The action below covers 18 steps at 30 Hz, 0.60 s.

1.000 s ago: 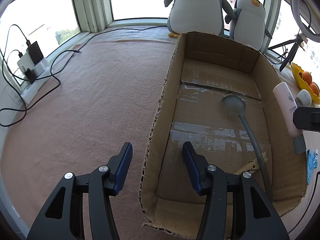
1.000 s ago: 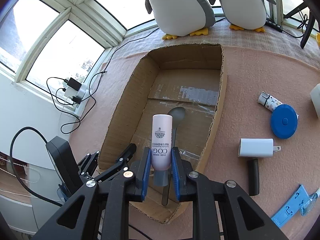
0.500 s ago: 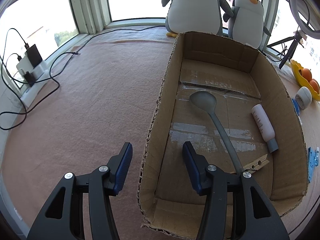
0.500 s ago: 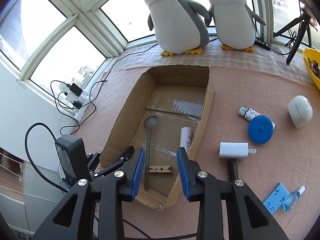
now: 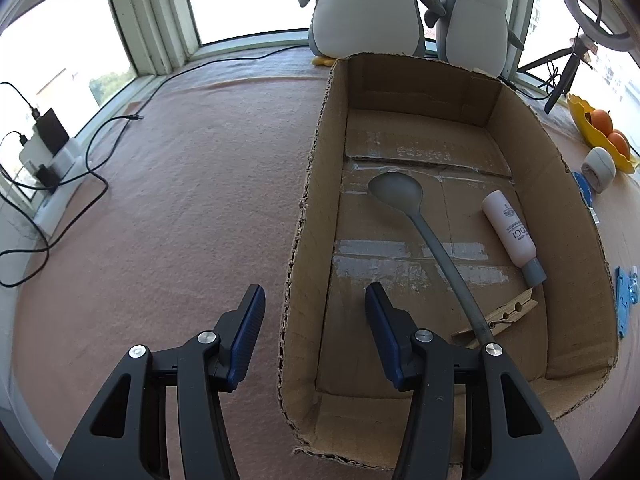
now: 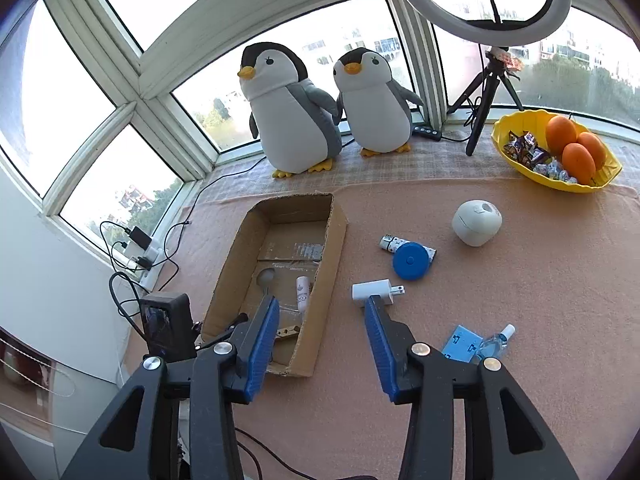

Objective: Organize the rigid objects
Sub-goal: 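Move the right gripper to the blue eye-drop bottle and grasp it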

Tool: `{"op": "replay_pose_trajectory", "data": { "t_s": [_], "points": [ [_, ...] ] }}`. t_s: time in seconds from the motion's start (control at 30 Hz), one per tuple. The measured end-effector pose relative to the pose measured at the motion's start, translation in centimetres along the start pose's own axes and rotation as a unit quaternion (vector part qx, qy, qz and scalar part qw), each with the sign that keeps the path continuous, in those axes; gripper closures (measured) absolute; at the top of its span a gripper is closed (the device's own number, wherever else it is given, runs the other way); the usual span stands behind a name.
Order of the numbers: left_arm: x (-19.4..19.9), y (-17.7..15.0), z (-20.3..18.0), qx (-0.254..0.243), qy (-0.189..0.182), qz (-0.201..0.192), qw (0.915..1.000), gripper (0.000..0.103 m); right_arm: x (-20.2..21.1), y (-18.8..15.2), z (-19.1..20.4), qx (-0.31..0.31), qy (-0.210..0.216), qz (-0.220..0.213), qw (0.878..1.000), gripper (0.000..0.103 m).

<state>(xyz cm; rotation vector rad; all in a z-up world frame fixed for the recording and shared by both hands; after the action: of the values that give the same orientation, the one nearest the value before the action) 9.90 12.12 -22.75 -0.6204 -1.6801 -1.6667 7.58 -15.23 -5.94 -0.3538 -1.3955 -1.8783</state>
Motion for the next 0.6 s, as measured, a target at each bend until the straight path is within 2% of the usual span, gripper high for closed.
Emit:
{"op": "replay_pose_trajectory", "data": {
  "t_s": [0.27,0.5,0.6],
  "points": [
    [-0.1,0.1,0.0,-0.008,-0.009,0.000,0.9999,0.051,2.4,-3.1,-4.8,0.027,-0.058,-0.001,0.998,0.058],
    [-0.1,0.1,0.1,-0.001,-0.008,-0.002,1.0000,0.051,2.1,-5.6,-10.4,0.069,-0.111,0.008,0.991,0.058],
    [-0.1,0.1,0.1,0.002,-0.006,-0.003,1.0000,0.051,1.0,-6.4,-12.7,0.050,-0.115,0.030,0.992,0.058]
  ]
}}
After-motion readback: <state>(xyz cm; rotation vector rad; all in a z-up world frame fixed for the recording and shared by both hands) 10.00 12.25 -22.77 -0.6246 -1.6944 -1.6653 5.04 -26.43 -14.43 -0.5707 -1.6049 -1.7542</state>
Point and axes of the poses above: each gripper's, at about its wrist camera, not at the fingertips, and x roughly against the way its jaws point, z to its left, y to its top, the point moved 7 cm from there along -x, roughly the way its jaws point, and after that the axes turned 10 degrees about -z, right-handed, at the moved point
